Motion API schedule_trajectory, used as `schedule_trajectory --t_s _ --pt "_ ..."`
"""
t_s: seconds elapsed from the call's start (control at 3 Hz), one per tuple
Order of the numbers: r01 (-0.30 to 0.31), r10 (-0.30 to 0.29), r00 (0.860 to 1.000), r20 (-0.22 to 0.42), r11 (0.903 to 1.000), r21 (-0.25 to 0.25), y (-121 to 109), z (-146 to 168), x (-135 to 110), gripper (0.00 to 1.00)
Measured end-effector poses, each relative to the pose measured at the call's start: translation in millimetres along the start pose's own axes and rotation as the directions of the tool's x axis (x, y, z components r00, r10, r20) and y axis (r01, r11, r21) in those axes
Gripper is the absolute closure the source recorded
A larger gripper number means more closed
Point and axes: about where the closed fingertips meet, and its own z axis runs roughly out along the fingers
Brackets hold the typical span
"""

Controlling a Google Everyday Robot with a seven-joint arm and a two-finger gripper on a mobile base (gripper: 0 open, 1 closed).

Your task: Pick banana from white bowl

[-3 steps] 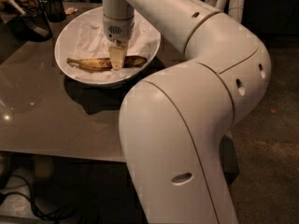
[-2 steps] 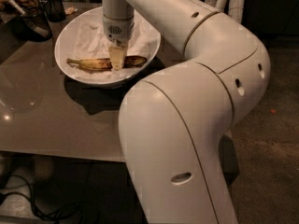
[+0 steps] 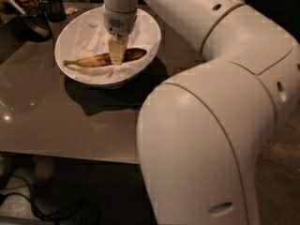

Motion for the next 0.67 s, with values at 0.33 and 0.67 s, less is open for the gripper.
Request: schedule_trajectory --t_s 0.33,0.67 --pt "-0.033 0.029 0.998 0.06 0.9969 0.071 17.5 -48.3 6.5 1.0" --pt "-0.033 0.029 0.998 0.06 0.9969 0.071 17.5 -48.3 6.4 1.0"
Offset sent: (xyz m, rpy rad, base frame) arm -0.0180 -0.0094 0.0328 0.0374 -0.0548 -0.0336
